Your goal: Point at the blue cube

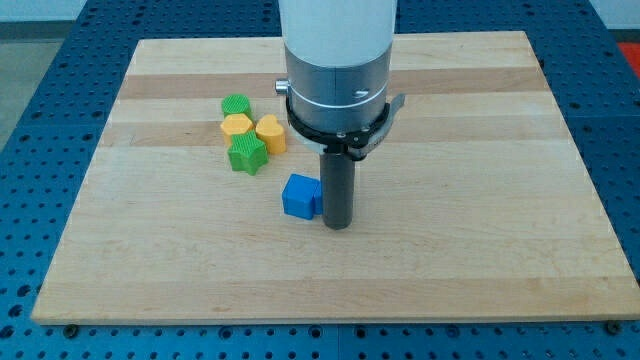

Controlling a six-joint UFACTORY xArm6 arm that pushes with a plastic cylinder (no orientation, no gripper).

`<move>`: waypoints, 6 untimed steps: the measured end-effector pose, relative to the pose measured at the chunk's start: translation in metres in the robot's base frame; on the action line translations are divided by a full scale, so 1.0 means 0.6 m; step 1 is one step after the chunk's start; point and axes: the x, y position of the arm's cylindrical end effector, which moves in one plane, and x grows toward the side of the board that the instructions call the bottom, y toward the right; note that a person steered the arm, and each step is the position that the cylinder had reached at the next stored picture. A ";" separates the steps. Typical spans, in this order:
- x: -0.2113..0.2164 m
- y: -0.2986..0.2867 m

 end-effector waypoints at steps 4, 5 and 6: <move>-0.023 0.018; 0.012 0.016; 0.038 -0.016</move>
